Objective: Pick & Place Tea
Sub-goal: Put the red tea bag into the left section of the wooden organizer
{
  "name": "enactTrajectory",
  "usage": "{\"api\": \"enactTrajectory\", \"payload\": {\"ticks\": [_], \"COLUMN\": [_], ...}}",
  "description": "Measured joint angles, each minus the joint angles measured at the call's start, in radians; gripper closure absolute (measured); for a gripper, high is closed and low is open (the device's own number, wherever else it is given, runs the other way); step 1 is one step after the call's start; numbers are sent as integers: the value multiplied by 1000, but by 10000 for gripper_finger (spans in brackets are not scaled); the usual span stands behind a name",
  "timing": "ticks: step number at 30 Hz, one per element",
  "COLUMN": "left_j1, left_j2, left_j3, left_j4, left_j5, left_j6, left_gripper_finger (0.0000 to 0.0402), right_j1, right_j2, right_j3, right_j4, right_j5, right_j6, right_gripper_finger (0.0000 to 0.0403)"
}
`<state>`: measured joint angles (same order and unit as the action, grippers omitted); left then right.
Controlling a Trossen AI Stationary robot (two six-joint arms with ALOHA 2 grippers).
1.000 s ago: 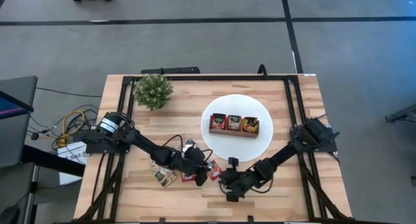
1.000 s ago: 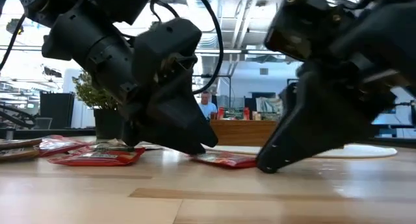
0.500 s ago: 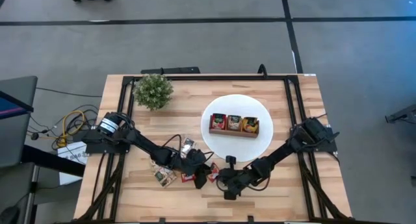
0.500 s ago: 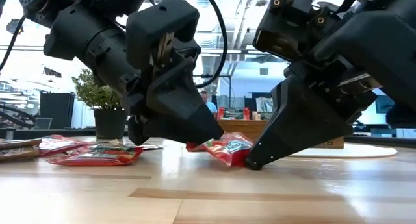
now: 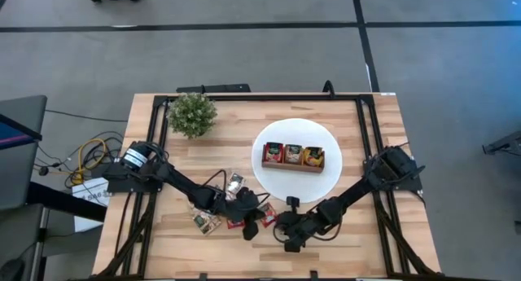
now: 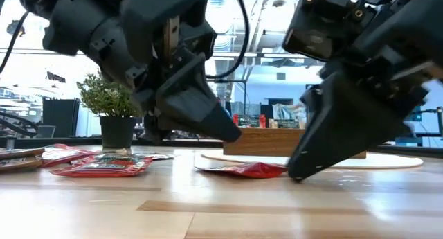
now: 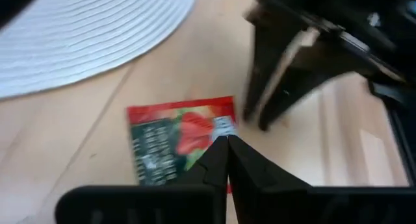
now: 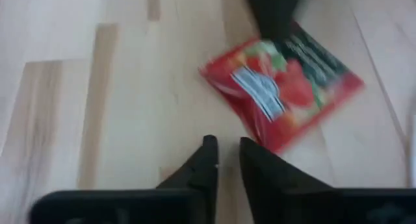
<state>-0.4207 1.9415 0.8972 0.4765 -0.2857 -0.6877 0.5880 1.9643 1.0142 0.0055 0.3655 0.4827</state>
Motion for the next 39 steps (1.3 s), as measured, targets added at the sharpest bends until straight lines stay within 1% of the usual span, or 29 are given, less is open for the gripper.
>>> {"api": "enactTrajectory", "payload": {"ticks": [2,5,7,9,10,15,18,22,27,35,37,39], "left_j1": [-10,-29,-45,-59,-67,-73,-72,-70,-71,-71,-71,-71], "left_j2": [-4,-21,-22,-9,4,24,24,25,38,45,45,46], "left_j3": [25,86,132,166,175,175,163,149,147,148,148,148], "left_j4": [-50,-214,-328,-406,-413,-441,-447,-444,-443,-440,-437,-436], "left_j5": [-8,-33,-30,-22,-29,-101,-146,-150,-165,-184,-185,-186], "left_j6": [27,47,50,66,70,70,67,65,48,46,45,44], "left_gripper_finger": [401,401,401,401,401,401,401,401,401,401,401,401], "right_j1": [1,-7,-27,-67,-91,-199,-229,-236,-230,-225,-224,-224], "right_j2": [-35,-98,-119,-117,-111,-46,-32,-32,-31,-28,-28,-28], "right_j3": [-1,-1,-6,-13,-15,-19,-16,-22,-25,-25,-25,-25], "right_j4": [-79,-141,-131,-86,-60,22,37,44,74,93,91,84], "right_j5": [-1,19,43,37,13,-200,-258,-267,-314,-340,-346,-345], "right_j6": [57,116,149,183,196,232,258,268,263,242,225,219], "right_gripper_finger": [325,283,258,236,225,178,163,160,176,218,236,262]}}
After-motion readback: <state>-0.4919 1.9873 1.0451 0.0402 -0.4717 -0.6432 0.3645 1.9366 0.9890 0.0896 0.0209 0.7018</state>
